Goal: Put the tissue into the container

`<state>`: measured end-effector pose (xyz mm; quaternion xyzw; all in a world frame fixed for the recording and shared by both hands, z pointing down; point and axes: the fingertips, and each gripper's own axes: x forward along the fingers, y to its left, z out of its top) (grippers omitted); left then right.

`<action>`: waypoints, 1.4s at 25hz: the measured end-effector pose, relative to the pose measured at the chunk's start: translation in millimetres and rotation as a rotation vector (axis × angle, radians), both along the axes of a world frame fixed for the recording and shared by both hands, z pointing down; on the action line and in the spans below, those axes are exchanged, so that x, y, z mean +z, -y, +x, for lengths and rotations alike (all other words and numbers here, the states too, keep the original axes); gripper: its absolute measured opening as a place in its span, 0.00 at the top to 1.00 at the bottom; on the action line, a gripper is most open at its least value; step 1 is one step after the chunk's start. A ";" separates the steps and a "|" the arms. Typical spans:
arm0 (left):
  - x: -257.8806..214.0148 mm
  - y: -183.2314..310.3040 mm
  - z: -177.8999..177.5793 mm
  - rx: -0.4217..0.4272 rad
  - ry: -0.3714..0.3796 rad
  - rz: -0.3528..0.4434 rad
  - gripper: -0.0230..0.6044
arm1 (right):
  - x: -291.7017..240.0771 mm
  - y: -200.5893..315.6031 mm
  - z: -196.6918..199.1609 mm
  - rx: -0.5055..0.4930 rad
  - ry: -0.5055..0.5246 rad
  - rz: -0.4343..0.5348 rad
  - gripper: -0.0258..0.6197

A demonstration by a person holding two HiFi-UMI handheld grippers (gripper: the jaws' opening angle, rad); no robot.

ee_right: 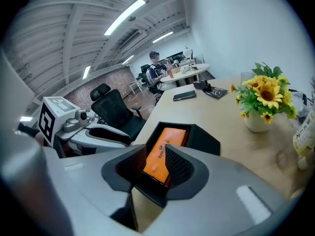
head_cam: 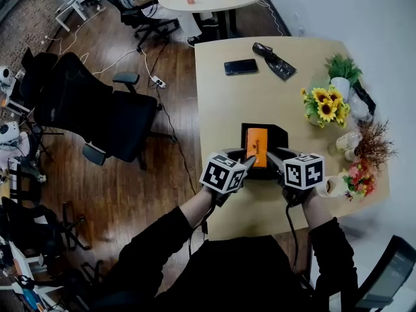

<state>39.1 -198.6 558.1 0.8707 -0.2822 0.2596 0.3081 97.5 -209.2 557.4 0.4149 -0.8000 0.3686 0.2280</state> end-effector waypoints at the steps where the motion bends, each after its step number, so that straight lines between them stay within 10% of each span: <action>1: -6.1 -4.7 -0.6 0.000 -0.016 0.013 0.78 | -4.7 -3.0 1.7 0.014 0.000 0.018 0.77; 9: -42.6 -36.8 -15.6 0.046 -0.042 0.173 0.78 | -35.0 -39.4 9.0 0.100 -0.027 0.145 0.79; 22: -60.7 -114.1 -61.0 0.073 -0.176 0.184 0.78 | -77.4 -129.9 -20.2 0.114 -0.150 0.298 0.80; 35: -94.3 -161.4 -82.4 0.018 -0.119 0.354 0.78 | -117.9 -172.3 -8.1 0.101 -0.102 0.486 0.82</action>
